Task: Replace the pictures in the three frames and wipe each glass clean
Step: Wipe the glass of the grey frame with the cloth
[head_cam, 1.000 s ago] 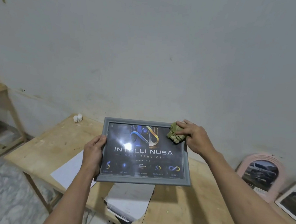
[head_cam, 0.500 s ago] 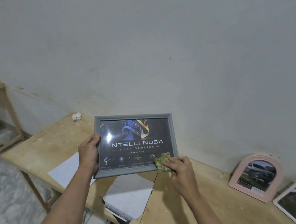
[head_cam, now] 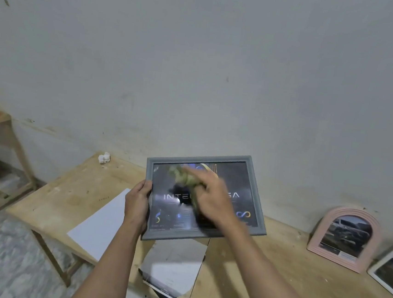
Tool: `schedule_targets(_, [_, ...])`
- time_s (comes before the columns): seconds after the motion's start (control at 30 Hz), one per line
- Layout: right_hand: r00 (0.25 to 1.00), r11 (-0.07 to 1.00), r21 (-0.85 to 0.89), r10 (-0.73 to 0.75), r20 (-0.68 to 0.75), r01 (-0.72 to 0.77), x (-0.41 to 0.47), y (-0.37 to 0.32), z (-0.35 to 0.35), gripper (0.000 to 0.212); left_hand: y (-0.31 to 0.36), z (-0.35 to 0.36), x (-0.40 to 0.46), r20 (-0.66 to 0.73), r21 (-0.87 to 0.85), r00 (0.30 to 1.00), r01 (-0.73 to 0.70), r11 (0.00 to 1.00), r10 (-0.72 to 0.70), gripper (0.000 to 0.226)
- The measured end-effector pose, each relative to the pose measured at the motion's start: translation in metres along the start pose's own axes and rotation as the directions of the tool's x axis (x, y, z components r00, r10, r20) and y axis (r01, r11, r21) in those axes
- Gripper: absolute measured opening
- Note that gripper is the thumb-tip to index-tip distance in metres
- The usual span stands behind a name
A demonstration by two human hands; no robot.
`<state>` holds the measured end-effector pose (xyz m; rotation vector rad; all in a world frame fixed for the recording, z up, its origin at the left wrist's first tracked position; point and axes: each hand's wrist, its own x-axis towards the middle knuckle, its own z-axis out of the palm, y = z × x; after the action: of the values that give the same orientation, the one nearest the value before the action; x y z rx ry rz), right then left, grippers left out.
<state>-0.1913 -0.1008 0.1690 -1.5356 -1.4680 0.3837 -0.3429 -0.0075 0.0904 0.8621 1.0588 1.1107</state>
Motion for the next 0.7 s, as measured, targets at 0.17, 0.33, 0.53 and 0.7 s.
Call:
schedule_targets(0.17, [0.980,0.859,-0.471,-0.180,0.091,0.201,0.066,0.021,-0.011,0.065,0.011,0.028,-0.014,0.078,-0.054,0.994,-0.072,0.996,0.076,0.021])
schedule_targets(0.33, [0.945,0.928,-0.295,-0.138,0.296,0.228,-0.008,0.063,0.035,0.059,0.000,0.016,-0.004,-0.092,-0.079,0.992,-0.098,0.992,0.091,0.024])
schedule_targets(0.53, [0.923,0.960,0.147,0.176,0.343,-0.238,-0.049,0.062,0.009,0.050,-0.018,-0.010,0.013,-0.204,0.136,0.971,-0.096,0.986,0.123,0.042])
schedule_targets(0.7, [0.980,0.999,-0.031,0.018,-0.197,-0.024,0.043,0.048,-0.052,0.062,-0.007,-0.001,0.015,-0.103,0.108,0.984,-0.131,0.985,0.142,0.033])
